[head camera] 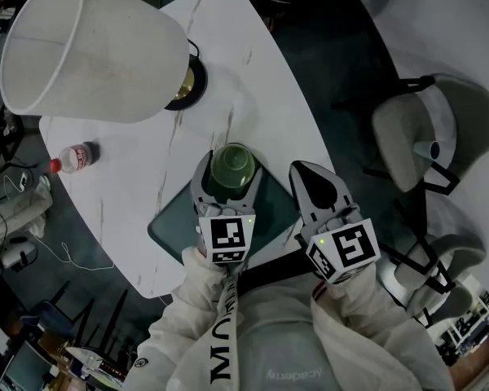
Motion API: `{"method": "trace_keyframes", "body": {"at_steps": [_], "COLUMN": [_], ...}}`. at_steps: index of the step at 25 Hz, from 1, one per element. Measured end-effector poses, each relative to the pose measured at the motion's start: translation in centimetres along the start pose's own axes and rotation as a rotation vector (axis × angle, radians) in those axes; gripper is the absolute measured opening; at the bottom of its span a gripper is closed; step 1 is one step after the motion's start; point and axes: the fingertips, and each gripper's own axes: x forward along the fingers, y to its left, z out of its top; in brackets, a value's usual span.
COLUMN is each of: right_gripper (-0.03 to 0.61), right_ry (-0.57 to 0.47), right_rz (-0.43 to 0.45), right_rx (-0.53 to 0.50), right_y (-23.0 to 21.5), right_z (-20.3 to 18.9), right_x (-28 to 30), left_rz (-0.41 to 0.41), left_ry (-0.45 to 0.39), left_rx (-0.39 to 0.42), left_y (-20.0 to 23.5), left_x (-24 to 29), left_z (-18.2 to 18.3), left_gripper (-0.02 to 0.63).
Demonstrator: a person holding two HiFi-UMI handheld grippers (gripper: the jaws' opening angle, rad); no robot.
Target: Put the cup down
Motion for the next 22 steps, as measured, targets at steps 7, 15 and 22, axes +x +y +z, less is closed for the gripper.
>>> {"method": "trace_keyframes", "body": {"at_steps": [7,15,22], "right_gripper": [0.006,0.006,0.006], "right_ry": [-0.015,-0.048,-0.084], "right_rz": [0.006,0.016,0.035], "right_rx": [-0.003,-0.014,-0.037], "right_y": [1.0,3.0,5.3], "right_z": [-0.2,-0.1,-0.4], "right_x": [-1.4,-3.7,-7.1], "left_rz": [0.032,0.065,0.097], "left_ry": [0.012,-0.014,-0.052], "left_rx": [0.001,0.009,0.016], "left_y": [0.2,0.3,-0.8], "left_x": [-1.8,-5.5,-9.9], "left_z": [-0.4,0.1,0.3], "left_gripper": [0.39,0.39,0.39]}}
